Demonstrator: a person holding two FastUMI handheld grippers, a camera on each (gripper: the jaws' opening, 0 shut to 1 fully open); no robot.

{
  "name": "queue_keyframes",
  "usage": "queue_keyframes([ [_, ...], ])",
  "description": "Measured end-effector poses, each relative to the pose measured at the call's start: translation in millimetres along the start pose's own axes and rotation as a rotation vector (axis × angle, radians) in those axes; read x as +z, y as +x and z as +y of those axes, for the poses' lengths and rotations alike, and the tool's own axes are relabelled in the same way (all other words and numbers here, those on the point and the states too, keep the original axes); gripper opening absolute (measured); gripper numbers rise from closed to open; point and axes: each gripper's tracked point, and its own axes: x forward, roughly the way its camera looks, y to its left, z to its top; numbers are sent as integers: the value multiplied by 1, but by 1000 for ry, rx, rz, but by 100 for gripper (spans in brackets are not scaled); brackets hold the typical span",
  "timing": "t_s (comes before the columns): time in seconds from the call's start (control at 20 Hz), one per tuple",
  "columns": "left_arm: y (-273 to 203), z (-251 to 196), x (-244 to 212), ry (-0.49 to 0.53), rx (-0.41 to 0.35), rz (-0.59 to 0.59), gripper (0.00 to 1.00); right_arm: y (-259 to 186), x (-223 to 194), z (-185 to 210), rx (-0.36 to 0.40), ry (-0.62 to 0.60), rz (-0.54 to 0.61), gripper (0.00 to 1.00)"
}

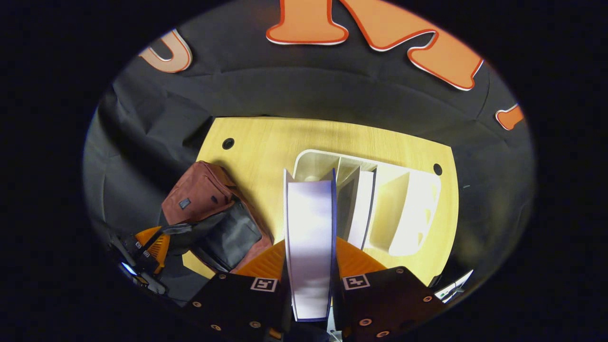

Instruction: Open the schoolbag, grab two books from the bookshelf and put them into the schoolbag.

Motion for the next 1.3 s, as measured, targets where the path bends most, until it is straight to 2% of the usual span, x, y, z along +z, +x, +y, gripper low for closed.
queue_keyframes([
  [0.45, -10, 7, 13, 53, 10, -2, 5, -46, -12, 18, 114, 18, -77, 35],
  [0.65, -10, 8, 19, 68, 13, 4, 5, -57, -26, 38, 184, 26, -95, 34],
  [0.85, -10, 2, 21, 81, 7, 12, 6, -45, -44, 57, 251, 54, -87, 35],
  [1.3, -13, -6, 15, 72, -8, 27, 5, 17, -90, 110, 390, 198, -10, 34],
])
